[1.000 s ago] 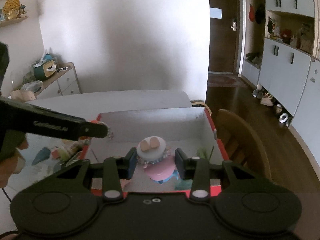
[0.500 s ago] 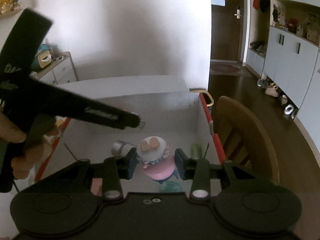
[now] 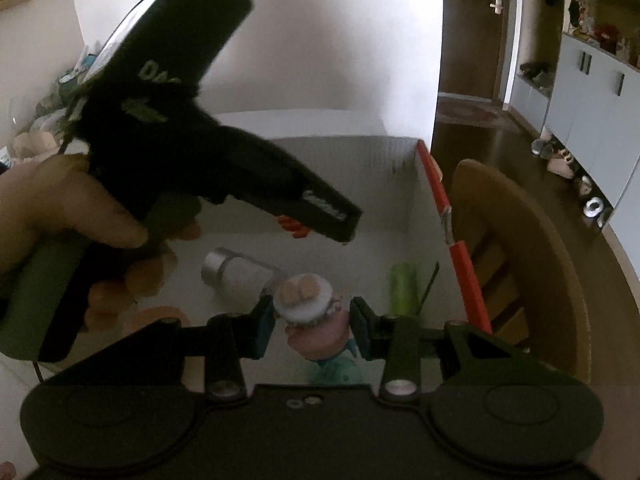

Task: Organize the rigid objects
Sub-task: 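Carry the keychain and doll with both grippers over the red box, then open the left gripper to drop the keychain while the right drops the doll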

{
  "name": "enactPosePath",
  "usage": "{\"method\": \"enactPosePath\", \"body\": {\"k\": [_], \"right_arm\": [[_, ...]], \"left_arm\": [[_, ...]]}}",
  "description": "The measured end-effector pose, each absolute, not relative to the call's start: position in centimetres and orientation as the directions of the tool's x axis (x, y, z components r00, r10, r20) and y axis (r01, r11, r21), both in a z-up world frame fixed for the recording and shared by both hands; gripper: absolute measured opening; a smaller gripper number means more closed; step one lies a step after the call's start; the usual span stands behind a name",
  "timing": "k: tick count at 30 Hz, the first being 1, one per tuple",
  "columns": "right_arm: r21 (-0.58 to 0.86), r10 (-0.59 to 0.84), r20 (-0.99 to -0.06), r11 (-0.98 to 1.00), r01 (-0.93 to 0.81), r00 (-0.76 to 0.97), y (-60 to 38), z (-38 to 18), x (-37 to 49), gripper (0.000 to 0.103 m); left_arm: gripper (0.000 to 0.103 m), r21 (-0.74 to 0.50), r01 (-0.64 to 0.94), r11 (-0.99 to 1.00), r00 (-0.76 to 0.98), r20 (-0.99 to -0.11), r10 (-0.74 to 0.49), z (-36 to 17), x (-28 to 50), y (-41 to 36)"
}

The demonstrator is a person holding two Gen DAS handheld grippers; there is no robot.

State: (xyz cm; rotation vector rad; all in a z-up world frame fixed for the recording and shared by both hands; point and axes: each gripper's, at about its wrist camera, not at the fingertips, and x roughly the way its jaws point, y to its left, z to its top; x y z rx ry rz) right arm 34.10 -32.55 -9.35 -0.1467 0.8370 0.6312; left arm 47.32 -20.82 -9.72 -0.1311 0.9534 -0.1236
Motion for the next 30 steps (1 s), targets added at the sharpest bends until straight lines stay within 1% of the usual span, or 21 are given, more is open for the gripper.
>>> {"method": "enactPosePath", "body": {"k": [9,11,17,23,29,30], "right_arm": [[0.124,0.461,-0.755,0.798,-0.589,0.467,-32.0,-10.1,33.8,0.040],[0.126,0.463,-0.753,0.799,-0.588,0.467,-32.0,-10.1,33.6,0.038],[0.136,0.466,-0.749,0.804,-0.579,0.471,-32.2,-9.6,33.7,0.039],[0.137,0.461,-0.751,0.808,-0.572,0.472,-32.4,-9.4,33.3,0.043],[0.138,0.454,-0.750,0.818,-0.559,0.480,-32.7,-9.0,34.4,0.051],[0.139,0.454,-0.750,0.819,-0.557,0.481,-32.9,-8.9,34.4,0.052]], "left_arm": [[0.055,-0.173,0.048,0.984,0.514,-0.840,-0.173,-11.6,49.0,-21.3],[0.055,-0.172,0.046,0.984,0.500,-0.849,-0.172,-11.8,49.1,-21.3],[0.055,-0.157,0.045,0.987,0.449,-0.879,-0.161,-12.6,49.7,-21.6],[0.056,-0.150,0.034,0.988,0.416,-0.897,-0.150,-13.2,49.5,-21.7],[0.056,-0.132,0.040,0.990,0.419,-0.898,-0.137,-12.9,48.5,-21.7],[0.061,-0.134,0.041,0.990,0.424,-0.895,-0.138,-12.7,48.3,-21.6]]}}
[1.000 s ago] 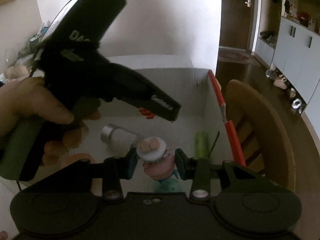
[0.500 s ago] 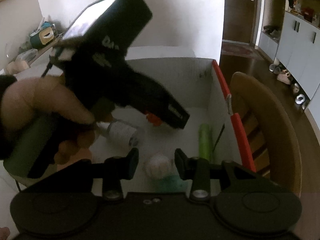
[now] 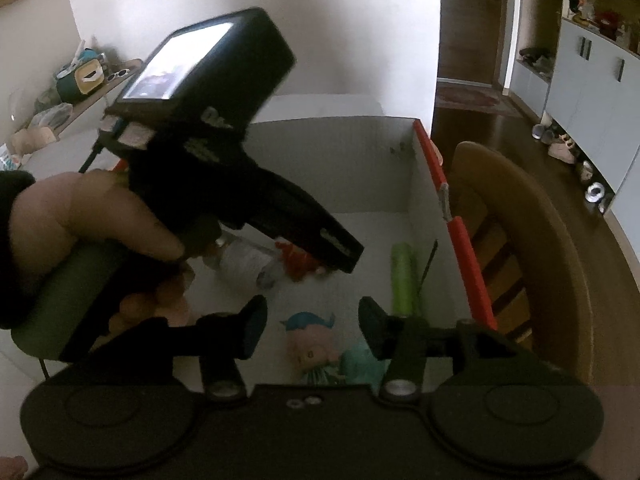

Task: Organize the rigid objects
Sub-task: 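Open the left gripper to drop the keychain while the right drops the doll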

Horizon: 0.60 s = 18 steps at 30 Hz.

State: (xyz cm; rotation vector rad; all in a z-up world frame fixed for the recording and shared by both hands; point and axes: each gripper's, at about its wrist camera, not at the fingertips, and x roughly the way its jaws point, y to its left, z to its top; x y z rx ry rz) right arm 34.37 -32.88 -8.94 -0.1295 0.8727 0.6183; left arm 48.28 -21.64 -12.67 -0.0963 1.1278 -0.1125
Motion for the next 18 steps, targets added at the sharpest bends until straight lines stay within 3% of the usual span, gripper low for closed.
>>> {"method": "enactPosePath", "body": {"k": [2,7,18], "right_arm": [[0.140,0.453,-0.748,0.822,-0.552,0.485,-33.0,-8.7,34.1,0.052],[0.126,0.446,-0.739,0.828,-0.547,0.505,-33.0,-7.8,34.2,0.063],[0.127,0.448,-0.720,0.836,-0.534,0.530,-33.3,-6.3,32.6,0.068]], "left_arm": [[0.069,-0.140,0.047,0.989,0.443,-0.885,-0.146,-12.1,47.7,-21.4],[0.069,-0.152,0.048,0.987,0.485,-0.861,-0.156,-10.4,46.3,-20.8],[0.072,-0.194,0.025,0.981,0.575,-0.800,-0.173,-6.7,42.2,-18.2]]}}
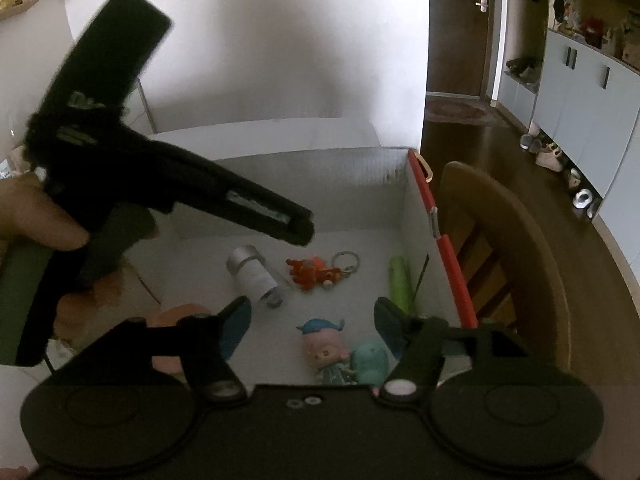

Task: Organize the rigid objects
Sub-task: 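Open the left gripper to drop the keychain while the right drops the doll, then withdraw both grippers from the box back toward the object pile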

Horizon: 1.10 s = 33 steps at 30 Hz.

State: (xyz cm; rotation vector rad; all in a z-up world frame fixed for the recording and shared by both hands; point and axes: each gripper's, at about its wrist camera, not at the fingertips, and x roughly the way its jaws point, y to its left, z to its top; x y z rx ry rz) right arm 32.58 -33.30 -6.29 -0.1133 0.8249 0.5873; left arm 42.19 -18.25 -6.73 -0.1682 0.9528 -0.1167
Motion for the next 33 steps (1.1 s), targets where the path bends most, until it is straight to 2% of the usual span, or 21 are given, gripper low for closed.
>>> {"method": "enactPosePath", "body": {"k": [4,6,14,16,20,22,33], "right_arm": [[0.123,0.445,-0.718,0.838,-0.532,0.535,-33.1,-5.7,31.7,0.069],[0.116,0.443,-0.713,0.839,-0.532,0.543,-32.8,-5.3,31.2,0.075],[0.116,0.450,-0.686,0.843,-0.525,0.571,-31.9,-3.5,28.5,0.087],[0.113,0.447,-0.683,0.846,-0.521,0.577,-31.5,-3.2,27.9,0.091],[0.119,0.447,-0.674,0.851,-0.512,0.588,-30.7,-2.6,26.3,0.093],[0.123,0.449,-0.666,0.853,-0.507,0.595,-30.1,-2.2,25.4,0.100],[0.111,0.466,-0.629,0.846,-0.522,0.622,-25.3,-0.9,20.3,0.102]], "left_arm": [[0.073,-0.195,0.025,0.980,0.600,-0.782,-0.171,-5.4,40.6,-17.5],[0.073,-0.196,0.031,0.980,0.616,-0.768,-0.173,-5.0,40.3,-17.3],[0.073,-0.208,0.061,0.976,0.672,-0.714,-0.195,-2.6,36.2,-15.9],[0.081,-0.219,0.072,0.973,0.683,-0.701,-0.208,-2.1,35.1,-15.4],[0.082,-0.230,0.093,0.969,0.698,-0.679,-0.228,-1.3,33.0,-14.0],[0.082,-0.236,0.100,0.967,0.701,-0.672,-0.237,-1.0,31.8,-13.2],[0.084,-0.226,0.129,0.965,0.729,-0.639,-0.247,0.0,25.2,-8.5]]}}
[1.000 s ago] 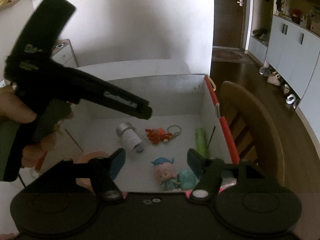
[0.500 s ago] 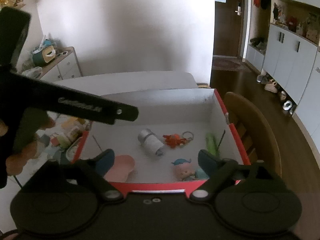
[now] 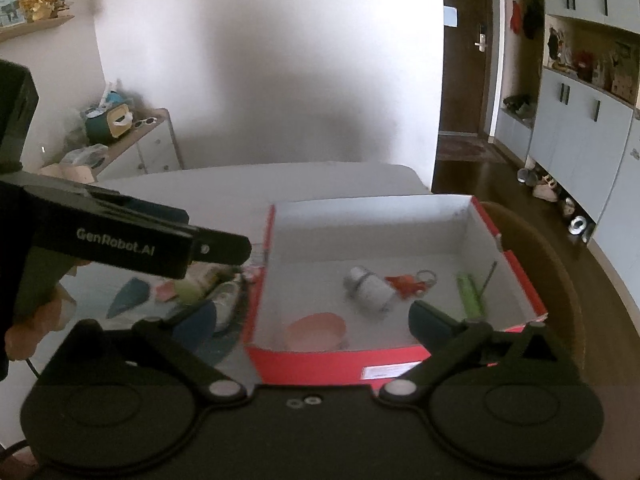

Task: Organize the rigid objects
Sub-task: 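Withdraw both grippers from the box back toward the object pile, then grasp the white-green glue stick with the left gripper while the right grasps the teal tape dispenser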

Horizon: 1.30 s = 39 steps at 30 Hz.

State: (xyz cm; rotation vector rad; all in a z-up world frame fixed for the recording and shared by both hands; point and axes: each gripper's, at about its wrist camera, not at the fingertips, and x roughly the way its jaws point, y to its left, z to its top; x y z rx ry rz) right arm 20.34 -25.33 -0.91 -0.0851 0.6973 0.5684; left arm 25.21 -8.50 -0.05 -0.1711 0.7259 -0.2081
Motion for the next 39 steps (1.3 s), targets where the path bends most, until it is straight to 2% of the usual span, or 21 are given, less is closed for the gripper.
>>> {"method": "enactPosePath", "body": {"k": [15,19,29,35,39], "right_arm": [[0.133,0.484,-0.640,0.835,-0.534,0.597,-19.0,-2.0,16.0,0.102],[0.146,0.482,-0.647,0.839,-0.525,0.590,-17.7,-2.5,15.3,0.102],[0.147,0.485,-0.680,0.825,-0.546,0.550,-13.4,-5.5,16.1,0.102],[0.181,0.526,-0.694,0.788,-0.588,0.491,-10.8,-7.9,18.0,0.102],[0.133,0.503,-0.705,0.786,-0.604,0.499,-9.0,-9.6,19.1,0.102]], "left_arm": [[0.085,-0.248,0.107,0.963,0.737,-0.631,-0.245,-1.0,19.8,0.8],[0.098,-0.236,0.065,0.970,0.747,-0.633,-0.204,-1.4,19.1,3.4],[0.102,-0.230,-0.072,0.971,0.753,-0.650,-0.098,-4.5,20.0,8.5],[0.102,-0.199,-0.194,0.961,0.734,-0.679,0.008,-7.5,22.0,11.0],[0.102,-0.217,-0.253,0.943,0.698,-0.716,0.022,-9.8,24.0,12.8]]}}
